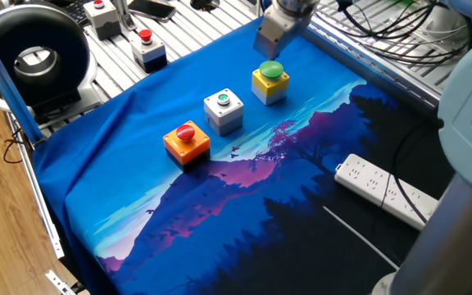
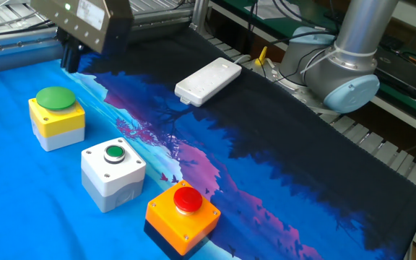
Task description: Press three buttons from left to right in sequence
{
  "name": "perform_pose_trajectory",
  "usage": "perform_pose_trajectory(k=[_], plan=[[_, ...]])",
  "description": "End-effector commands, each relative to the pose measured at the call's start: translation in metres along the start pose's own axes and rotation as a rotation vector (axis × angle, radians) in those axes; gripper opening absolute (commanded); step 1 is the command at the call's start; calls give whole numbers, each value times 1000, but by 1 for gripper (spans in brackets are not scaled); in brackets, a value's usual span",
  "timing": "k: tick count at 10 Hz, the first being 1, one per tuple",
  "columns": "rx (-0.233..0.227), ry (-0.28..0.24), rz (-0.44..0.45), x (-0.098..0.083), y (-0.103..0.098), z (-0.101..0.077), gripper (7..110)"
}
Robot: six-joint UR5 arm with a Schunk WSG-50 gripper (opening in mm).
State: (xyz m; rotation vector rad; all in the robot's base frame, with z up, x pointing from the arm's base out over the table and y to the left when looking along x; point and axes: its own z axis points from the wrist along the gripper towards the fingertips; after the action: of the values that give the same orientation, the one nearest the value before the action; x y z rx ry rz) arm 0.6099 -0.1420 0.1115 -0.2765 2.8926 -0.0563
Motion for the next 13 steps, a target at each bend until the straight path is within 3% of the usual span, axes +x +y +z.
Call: perform_pose_trajectory(k=[1, 7, 10, 13], plan=[[-3, -44, -3, -5, -2, 19, 7], [23, -48, -16, -3, -9, 23, 7], [2, -44, -20, -2, -4, 23, 7], [-23, 63, 9, 25, 2, 23, 7]])
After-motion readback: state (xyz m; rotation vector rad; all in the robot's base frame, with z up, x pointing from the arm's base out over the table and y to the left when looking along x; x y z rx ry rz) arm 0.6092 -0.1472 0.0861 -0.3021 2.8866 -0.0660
